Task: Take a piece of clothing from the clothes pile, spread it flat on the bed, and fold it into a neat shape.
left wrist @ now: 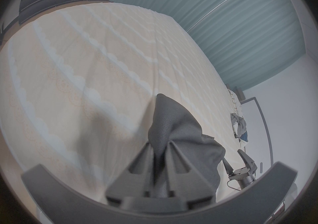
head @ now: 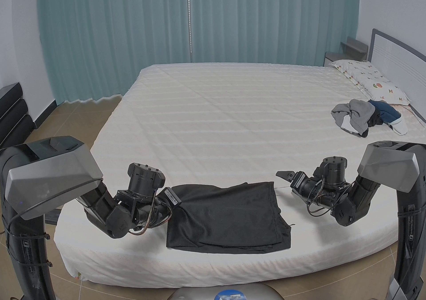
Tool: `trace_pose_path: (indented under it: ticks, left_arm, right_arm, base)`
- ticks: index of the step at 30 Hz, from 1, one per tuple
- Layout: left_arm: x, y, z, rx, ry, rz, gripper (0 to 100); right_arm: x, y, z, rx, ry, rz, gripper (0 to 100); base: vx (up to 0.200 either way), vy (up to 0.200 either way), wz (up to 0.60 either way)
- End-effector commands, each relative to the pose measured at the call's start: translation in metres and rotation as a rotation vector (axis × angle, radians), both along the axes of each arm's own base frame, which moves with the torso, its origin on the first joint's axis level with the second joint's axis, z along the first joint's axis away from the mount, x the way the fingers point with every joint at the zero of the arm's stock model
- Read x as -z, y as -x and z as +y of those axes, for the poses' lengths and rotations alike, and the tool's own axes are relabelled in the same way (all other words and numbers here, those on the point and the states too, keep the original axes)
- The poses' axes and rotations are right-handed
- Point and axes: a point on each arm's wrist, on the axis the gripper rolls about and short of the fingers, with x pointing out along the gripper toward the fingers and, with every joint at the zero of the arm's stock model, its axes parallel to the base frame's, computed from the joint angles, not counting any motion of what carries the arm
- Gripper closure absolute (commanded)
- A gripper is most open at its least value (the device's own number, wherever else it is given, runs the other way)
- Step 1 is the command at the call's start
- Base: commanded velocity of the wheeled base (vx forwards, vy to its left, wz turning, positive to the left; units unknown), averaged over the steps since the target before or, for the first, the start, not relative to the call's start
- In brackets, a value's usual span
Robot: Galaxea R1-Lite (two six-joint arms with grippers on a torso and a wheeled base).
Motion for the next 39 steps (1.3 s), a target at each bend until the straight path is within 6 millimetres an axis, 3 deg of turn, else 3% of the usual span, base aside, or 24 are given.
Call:
trace_pose_path:
  ticks: [1,21,26,31,33,39]
  left_arm:
    - [0.001,0.002,-0.001,0.005,-0.002,0.004,0]
    - [-0.003,0.002,0.000,0.006,-0.016,-0.014,0]
    - [-0.015,0.001,0.005,-0.015,-0.013,-0.047,0]
    - [-0.036,-0.001,0.025,-0.040,-0.048,-0.112,0]
    - [-0.050,-0.001,0.034,-0.063,-0.046,-0.152,0]
    - [-0.094,0.013,0.045,-0.056,-0.057,-0.271,0]
  right_arm:
    - [0.001,0.000,0.000,-0.001,0.001,0.003,0]
    - [0.001,0.000,0.000,-0.002,0.003,0.001,0]
    - [-0.006,0.000,-0.001,0.007,0.010,-0.018,0]
    - [-0.037,0.000,-0.009,0.022,0.014,-0.099,0]
    - [-0.055,0.001,-0.013,0.031,0.009,-0.134,0]
    - [-0.075,0.027,-0.030,0.033,0.092,-0.126,0]
  base:
    - [0.000,0.000,0.00]
    - [0.000,0.000,0.00]
    - [0.000,0.000,0.00]
    - [0.000,0.000,0.00]
    - [0.000,0.000,0.00]
    - [0.000,0.000,0.00]
